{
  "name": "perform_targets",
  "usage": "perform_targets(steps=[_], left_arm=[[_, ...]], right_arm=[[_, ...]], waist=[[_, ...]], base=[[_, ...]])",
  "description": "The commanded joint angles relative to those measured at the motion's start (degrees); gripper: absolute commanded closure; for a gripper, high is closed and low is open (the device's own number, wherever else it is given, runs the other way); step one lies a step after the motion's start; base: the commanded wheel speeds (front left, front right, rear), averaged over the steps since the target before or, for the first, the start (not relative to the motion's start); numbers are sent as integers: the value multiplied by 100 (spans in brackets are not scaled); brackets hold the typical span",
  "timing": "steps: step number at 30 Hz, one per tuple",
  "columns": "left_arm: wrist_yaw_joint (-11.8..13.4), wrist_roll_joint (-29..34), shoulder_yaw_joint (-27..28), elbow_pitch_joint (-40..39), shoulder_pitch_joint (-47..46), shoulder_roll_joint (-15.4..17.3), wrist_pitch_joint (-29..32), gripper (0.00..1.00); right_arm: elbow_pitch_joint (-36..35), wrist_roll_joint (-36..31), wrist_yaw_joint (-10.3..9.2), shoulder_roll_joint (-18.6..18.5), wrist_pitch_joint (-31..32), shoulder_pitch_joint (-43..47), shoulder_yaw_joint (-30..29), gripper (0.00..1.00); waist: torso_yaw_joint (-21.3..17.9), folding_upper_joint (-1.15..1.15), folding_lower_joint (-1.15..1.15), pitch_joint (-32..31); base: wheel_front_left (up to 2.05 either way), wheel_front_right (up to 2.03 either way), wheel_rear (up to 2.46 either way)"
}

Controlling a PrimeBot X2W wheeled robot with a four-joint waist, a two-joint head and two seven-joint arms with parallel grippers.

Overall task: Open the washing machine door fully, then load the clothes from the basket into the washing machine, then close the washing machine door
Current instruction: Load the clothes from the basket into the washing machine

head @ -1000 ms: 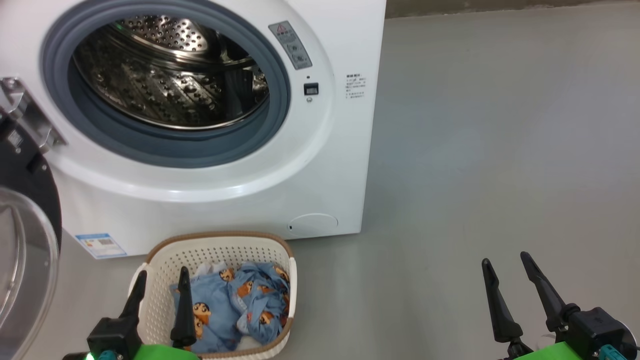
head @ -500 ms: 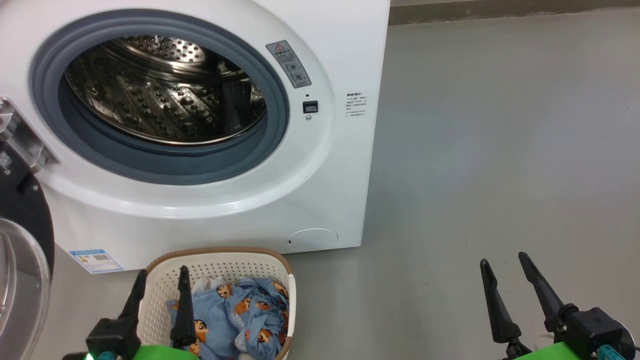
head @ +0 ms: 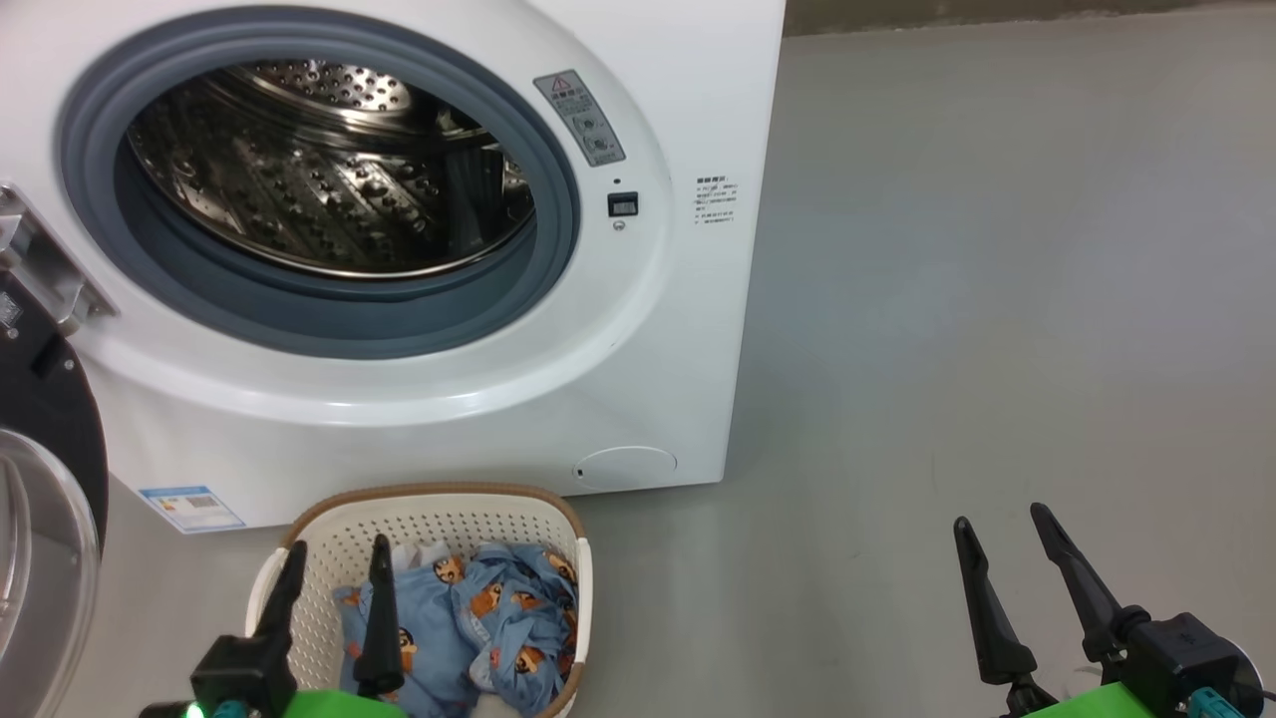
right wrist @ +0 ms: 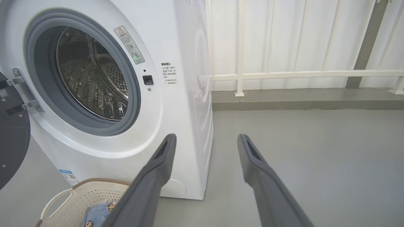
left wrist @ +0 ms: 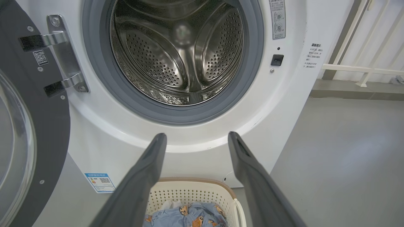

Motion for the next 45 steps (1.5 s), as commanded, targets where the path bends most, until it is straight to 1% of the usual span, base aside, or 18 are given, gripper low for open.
perform_targets(steps=[1,5,9,18,21,24,25,28,34,39,45], left_arm=[[-7,19,120,-52,-310,101,-48,0],[-127,-1,6,236,-496,52,-83,0],[-281,-101,-99,786,-775,-59,-105,0],[-894,-561,-395,2772,-1829,-350,33,0],[-1102,-738,-479,3504,-2289,-409,52,0],[-1252,-984,-515,4171,-2750,-444,46,0],[-1252,-984,-515,4171,-2750,-444,46,0],[-1339,-1207,-616,4712,-3156,-457,9,0],[-1471,-1865,-1093,5252,-3778,-460,22,0],[-1501,-2374,-1366,5574,-4246,-461,84,0],[-1483,-2768,-1435,6044,-4790,-461,74,0]], right_arm=[[-155,85,35,-35,-16,-125,131,0],[-176,81,35,-35,-5,-158,132,0],[-217,66,35,-35,-8,-235,144,0],[-342,55,35,-67,-28,-541,196,0],[-391,97,35,-126,-39,-702,246,0],[-439,147,35,-193,-51,-891,316,0],[-439,147,35,-193,-51,-891,316,0],[-444,210,35,-262,-62,-1110,389,0],[-456,304,35,-361,-78,-1478,509,0],[-513,368,35,-456,-83,-1738,612,0],[-721,434,35,-529,-84,-2096,744,0]], waist=[[10,0,0,71],[49,0,0,223],[82,0,0,447],[105,0,0,1207],[69,0,0,1524],[-5,0,0,1863],[-5,0,0,1863],[-114,0,0,2201],[-253,0,0,2855],[-361,0,0,3427],[-544,0,0,4059]], base=[[0,0,0],[0,0,0],[0,0,0],[0,0,0],[0,0,0],[0,0,0],[0,0,0],[0,0,0],[0,0,0],[0,0,0],[0,0,0]])
